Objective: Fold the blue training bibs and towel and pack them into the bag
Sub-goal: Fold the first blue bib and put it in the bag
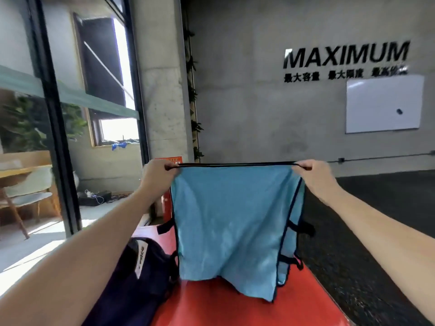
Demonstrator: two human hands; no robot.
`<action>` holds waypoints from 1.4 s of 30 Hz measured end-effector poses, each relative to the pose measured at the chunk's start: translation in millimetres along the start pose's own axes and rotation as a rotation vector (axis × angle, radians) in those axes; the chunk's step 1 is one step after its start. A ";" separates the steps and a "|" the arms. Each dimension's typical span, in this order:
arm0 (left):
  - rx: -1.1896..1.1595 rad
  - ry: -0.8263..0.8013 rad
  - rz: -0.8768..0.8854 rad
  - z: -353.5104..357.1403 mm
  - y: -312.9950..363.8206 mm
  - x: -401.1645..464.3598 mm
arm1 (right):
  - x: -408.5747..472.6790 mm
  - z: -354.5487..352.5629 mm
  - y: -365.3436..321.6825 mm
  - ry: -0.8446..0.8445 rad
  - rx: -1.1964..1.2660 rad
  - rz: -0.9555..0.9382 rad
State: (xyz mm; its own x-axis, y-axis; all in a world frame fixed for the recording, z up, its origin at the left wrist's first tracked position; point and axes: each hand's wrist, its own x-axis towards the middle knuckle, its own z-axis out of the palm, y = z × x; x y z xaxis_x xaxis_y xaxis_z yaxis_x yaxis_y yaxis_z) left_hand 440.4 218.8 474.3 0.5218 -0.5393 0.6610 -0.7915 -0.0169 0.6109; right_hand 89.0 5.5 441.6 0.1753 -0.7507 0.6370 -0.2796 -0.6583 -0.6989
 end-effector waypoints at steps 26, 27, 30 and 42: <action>0.097 -0.173 0.035 -51.8 18.0 55.3 | 49.6 -35.4 -55.5 -0.155 -0.075 0.002; 0.099 -0.201 0.013 -38.7 2.0 55.6 | 49.8 -23.2 -41.7 -0.164 -0.089 0.024; 0.143 -0.268 -0.045 3.1 -46.8 53.2 | 48.1 15.1 4.5 -0.208 -0.171 0.053; 0.448 -0.666 -0.250 163.0 -196.7 25.6 | 43.3 157.8 179.7 -0.647 -0.265 0.592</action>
State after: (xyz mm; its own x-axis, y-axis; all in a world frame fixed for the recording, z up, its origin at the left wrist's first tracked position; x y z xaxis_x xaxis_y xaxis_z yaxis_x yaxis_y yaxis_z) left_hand 557.6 71.1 300.0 0.5127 -0.8572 0.0480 -0.8024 -0.4585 0.3819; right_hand 195.3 -154.2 292.2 0.4062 -0.8990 -0.1638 -0.6860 -0.1815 -0.7046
